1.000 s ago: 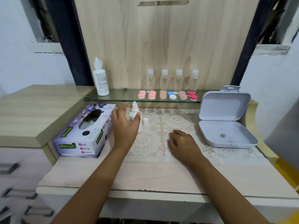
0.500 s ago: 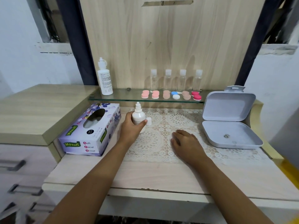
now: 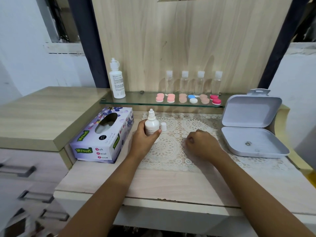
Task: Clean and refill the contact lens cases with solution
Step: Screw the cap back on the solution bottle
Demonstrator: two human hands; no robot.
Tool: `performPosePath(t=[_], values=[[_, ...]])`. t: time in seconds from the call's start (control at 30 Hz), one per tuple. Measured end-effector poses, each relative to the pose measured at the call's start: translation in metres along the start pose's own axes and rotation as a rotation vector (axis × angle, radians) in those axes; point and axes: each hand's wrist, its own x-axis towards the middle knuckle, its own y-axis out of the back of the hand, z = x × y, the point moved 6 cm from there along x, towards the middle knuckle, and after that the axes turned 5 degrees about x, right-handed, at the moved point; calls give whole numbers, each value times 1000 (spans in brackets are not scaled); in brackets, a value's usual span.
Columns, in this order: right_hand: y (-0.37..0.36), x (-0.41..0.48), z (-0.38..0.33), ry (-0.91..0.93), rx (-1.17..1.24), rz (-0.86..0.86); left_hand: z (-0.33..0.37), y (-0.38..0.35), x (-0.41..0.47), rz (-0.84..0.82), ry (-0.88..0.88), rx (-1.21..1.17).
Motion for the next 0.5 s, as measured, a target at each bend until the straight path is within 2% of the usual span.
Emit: performPosePath(t=[0.17, 0.27, 0.5], values=[[0, 38, -26, 13, 230, 44, -2, 0, 1, -4, 15, 6], [-11, 52, -43, 18, 327, 6, -4, 0, 1, 1, 30, 12], [-25, 64, -60, 43, 329, 4, -3, 1, 0, 16, 18, 37]])
